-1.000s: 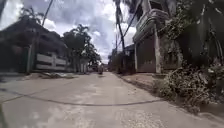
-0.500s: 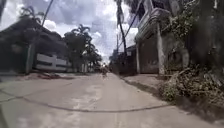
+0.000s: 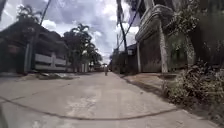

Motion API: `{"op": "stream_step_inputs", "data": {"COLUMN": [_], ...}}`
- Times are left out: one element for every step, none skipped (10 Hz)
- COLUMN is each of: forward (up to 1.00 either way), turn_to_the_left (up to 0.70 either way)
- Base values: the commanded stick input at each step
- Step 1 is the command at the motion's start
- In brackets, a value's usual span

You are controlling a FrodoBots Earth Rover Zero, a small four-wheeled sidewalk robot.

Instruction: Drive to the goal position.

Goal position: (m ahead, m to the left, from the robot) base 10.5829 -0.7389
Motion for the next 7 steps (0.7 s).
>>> {"op": "stream_step_inputs", "data": {"forward": [0.50, 0.50, 0.50, 0.50, 0.50, 0.50, 0.50], "turn_to_the_left": [0.00, 0.00, 0.00, 0.00, 0.00, 0.00, 0.00]}}
